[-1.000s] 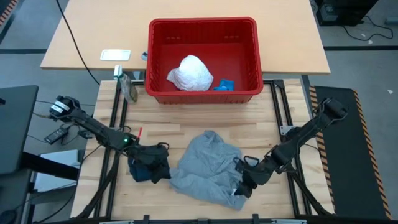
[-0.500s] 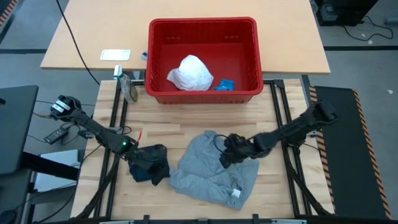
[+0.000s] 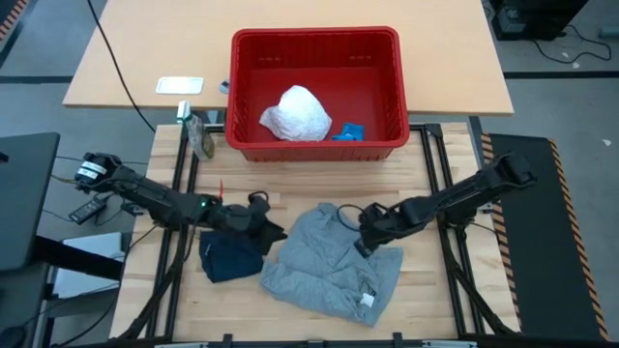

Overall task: Fold laundry
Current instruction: Fold the gray shirt

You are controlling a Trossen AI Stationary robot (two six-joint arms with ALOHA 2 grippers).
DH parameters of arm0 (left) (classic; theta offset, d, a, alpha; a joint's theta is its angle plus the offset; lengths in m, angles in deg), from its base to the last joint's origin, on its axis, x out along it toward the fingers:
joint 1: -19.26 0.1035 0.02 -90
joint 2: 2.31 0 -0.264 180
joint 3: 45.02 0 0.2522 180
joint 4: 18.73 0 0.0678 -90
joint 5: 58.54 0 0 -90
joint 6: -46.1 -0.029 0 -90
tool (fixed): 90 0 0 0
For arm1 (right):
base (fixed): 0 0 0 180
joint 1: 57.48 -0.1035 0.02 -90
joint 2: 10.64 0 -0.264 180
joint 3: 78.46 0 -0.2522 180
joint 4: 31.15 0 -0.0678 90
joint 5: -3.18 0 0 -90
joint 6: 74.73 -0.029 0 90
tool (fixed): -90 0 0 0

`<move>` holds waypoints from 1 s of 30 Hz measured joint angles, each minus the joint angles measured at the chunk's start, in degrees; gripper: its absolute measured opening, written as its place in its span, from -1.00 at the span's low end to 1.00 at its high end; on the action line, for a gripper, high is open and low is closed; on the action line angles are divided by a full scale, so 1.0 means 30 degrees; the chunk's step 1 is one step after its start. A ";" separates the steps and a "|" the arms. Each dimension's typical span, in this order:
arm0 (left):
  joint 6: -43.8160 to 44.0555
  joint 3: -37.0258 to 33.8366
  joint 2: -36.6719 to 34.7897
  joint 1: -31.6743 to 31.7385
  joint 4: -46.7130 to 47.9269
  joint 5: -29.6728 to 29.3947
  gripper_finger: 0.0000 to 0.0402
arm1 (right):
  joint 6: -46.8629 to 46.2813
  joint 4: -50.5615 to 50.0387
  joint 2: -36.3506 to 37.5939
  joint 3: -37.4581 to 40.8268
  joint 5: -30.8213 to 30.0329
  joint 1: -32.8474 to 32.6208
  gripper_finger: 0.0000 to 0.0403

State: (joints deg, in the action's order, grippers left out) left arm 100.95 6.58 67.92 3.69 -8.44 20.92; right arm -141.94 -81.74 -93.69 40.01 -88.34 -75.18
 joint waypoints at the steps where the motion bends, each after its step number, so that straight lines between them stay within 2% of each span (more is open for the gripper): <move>1: -0.0327 0.0000 0.0000 0.0101 -0.0474 0.0165 -0.12 | 0.0819 -0.0440 0.0008 0.0004 0.0269 -0.0258 -0.18; 6: -0.1944 0.0007 0.0000 -0.0263 -0.1801 0.0669 -0.09 | 0.4608 -0.0431 -0.0596 0.0648 0.0409 -0.1583 -0.18; 13: -0.2000 0.0003 0.0483 -0.0974 -0.0568 0.0429 -0.14 | 0.4456 0.0624 -0.2178 0.1926 0.0365 -0.2462 -0.25; 15: -0.1595 0.0003 0.0817 -0.0759 -0.0714 0.0396 -0.15 | 0.3829 0.0376 -0.2481 0.1877 0.0321 -0.2243 -0.38; 19: -0.1202 0.0007 0.1322 0.0019 -0.0845 0.0485 -0.15 | 0.2169 -0.1125 -0.2273 0.1811 0.0518 -0.1605 -0.88; 21: -0.1214 0.0010 0.1447 0.0454 -0.1355 0.0544 -0.15 | 0.0796 -0.2345 -0.1883 0.1886 0.0619 -0.1549 -0.93; 23: -0.1601 -0.0015 0.1464 0.0755 -0.2029 0.0846 -0.15 | -0.0672 -0.4016 -0.1536 0.1986 0.1838 -0.1535 -0.95; 25: -0.1951 0.0007 0.1464 0.0911 -0.2882 0.1307 -0.15 | -0.1856 -0.4718 -0.1314 0.2106 0.4239 -0.1948 -0.97; 28: -0.2023 0.0007 0.1464 0.0746 -0.3634 0.2463 -0.15 | -0.2960 -0.2595 -0.0880 0.2055 1.0377 -0.3122 -0.95; 29: -0.2031 0.0007 0.1464 0.0579 -0.3610 0.2847 -0.15 | -0.3427 -0.1257 -0.0781 0.2035 1.1658 -0.3611 -0.94; 30: -0.2060 0.0007 0.1464 0.0346 -0.3527 0.3046 -0.15 | -0.3865 0.0087 -0.0645 0.2002 1.2062 -0.4070 -0.92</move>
State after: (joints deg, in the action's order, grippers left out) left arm 94.77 6.61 72.32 4.73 -19.02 30.05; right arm -153.54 -81.48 -95.63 46.01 -52.15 -87.39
